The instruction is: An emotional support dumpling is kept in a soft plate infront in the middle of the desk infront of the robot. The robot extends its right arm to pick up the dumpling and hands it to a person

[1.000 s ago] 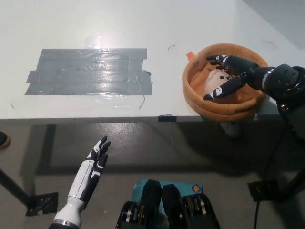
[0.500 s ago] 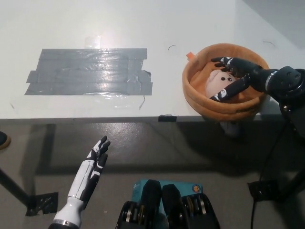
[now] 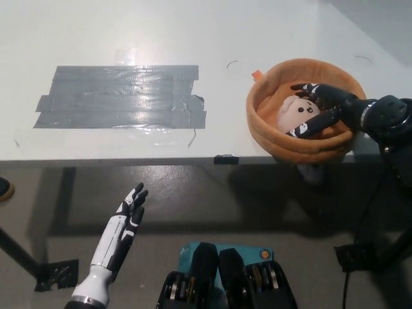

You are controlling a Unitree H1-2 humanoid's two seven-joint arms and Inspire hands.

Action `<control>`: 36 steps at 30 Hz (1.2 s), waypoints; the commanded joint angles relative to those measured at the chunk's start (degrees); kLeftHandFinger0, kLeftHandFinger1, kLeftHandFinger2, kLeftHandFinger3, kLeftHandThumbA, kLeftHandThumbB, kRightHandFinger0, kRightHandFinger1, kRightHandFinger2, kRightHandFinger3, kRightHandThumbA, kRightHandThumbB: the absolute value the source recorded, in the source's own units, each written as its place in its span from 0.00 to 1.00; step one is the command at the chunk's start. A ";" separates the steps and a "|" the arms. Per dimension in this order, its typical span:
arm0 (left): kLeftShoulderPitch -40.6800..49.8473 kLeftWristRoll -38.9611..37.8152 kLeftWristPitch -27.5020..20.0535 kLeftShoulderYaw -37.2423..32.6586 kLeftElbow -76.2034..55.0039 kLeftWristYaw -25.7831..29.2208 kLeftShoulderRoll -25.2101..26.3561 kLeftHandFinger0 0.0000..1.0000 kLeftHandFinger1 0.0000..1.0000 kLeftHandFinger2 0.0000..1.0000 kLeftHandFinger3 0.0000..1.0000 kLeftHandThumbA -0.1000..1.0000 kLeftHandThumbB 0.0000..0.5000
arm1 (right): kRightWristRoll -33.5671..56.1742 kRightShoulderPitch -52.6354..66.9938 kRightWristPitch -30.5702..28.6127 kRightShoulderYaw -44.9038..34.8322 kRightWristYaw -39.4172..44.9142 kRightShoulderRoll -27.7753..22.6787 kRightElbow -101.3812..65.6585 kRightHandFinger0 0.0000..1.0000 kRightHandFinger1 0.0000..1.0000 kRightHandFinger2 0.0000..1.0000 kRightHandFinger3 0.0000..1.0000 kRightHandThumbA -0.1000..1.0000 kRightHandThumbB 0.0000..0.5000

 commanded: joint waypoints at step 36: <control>-10.35 -0.81 -1.06 1.56 1.49 -0.36 0.61 1.00 1.00 1.00 1.00 1.00 0.06 | -7.29 -9.64 -18.29 1.37 -17.36 -0.93 7.84 0.32 0.73 1.00 1.00 0.00 0.26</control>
